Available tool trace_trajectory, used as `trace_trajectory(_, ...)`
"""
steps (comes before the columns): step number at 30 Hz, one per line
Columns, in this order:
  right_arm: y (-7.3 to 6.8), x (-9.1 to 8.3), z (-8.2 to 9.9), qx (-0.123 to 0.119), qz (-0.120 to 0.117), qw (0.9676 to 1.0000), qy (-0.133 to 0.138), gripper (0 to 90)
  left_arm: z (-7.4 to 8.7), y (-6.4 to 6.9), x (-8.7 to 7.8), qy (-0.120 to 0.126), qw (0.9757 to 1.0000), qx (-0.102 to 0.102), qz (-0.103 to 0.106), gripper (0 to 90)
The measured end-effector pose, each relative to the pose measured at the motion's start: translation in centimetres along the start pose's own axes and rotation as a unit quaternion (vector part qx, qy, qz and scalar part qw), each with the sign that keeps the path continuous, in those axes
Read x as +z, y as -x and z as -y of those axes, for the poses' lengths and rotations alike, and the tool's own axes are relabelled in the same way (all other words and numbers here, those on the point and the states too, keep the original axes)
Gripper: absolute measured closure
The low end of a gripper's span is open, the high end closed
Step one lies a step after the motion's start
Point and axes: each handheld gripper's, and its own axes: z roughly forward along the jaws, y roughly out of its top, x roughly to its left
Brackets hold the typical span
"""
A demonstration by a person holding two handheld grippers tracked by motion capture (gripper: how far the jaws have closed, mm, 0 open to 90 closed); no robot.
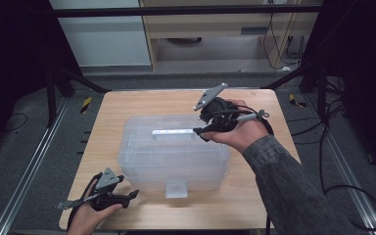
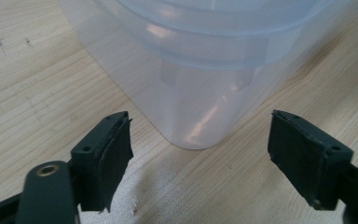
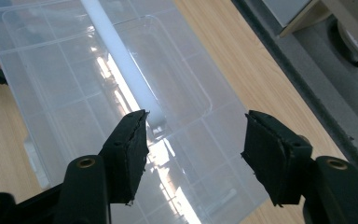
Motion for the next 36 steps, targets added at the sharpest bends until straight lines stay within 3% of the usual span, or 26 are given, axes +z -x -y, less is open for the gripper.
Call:
trace_trajectory(8,-0.4,1.7,-0.4,-0.011,-0.019,0.9997,-0.015,35.9,-0.1,-0.3,-0.3,0.013,0.9999,-0.008,-0.007,32.1)
trace_trajectory(12,-0.9,2.6,-0.8,-0.017,-0.027,0.9993,-0.020,36.8,-0.1,-0.4,-0.3,0.014,0.9998,-0.011,0.002,35.5)
trace_trajectory(21,-1.6,5.1,-1.4,-0.031,-0.039,0.9978,-0.045,47.0,-0.3,-0.2,-0.3,0.011,0.9999,-0.004,0.004,39.9)
trace_trajectory(36,-1.9,6.4,-1.8,-0.039,-0.042,0.9966,-0.059,60.0,-0.4,-0.3,-0.2,0.012,0.9999,-0.009,0.006,44.0)
